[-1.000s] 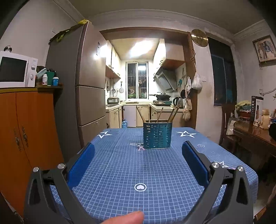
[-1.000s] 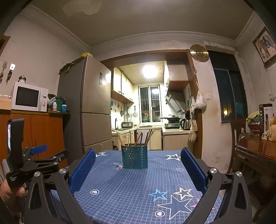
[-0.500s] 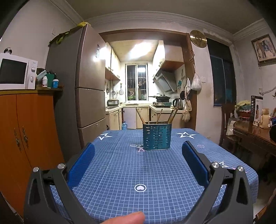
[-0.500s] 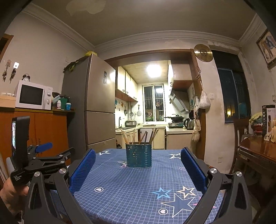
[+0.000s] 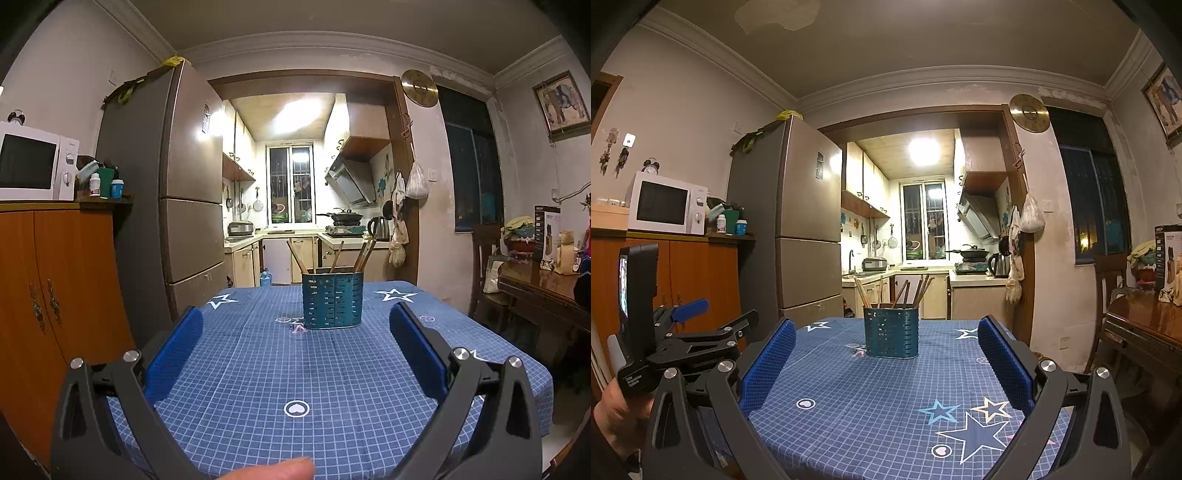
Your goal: Organize utensils
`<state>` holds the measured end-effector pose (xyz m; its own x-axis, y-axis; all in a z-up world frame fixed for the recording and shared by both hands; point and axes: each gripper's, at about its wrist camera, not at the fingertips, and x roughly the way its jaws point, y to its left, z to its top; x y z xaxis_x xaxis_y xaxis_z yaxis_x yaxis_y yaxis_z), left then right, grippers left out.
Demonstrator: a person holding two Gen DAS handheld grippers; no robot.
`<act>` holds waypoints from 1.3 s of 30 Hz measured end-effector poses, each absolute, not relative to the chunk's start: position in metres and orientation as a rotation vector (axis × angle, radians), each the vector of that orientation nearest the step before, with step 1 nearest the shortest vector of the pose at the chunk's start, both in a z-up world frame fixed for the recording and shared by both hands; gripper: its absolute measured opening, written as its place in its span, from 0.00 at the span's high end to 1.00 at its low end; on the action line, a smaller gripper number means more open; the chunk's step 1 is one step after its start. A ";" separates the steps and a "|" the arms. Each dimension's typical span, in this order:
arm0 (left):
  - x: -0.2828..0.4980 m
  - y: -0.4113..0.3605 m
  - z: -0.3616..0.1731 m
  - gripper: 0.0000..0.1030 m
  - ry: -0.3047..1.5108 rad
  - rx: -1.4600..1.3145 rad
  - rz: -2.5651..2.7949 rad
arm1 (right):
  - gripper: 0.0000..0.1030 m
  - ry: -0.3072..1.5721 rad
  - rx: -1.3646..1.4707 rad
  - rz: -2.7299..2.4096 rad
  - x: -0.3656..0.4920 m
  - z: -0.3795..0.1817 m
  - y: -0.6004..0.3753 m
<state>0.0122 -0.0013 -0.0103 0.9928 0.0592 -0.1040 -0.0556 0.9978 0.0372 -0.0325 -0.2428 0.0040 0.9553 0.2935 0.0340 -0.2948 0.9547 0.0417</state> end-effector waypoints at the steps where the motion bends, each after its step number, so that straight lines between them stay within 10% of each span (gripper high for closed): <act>1: 0.012 -0.001 -0.010 0.05 0.105 0.034 0.058 | 0.04 -0.027 0.046 0.301 -0.033 0.004 -0.243; 39: 0.004 0.003 -0.012 0.05 0.071 0.032 0.110 | 0.04 0.034 0.055 0.165 0.004 -0.003 -0.235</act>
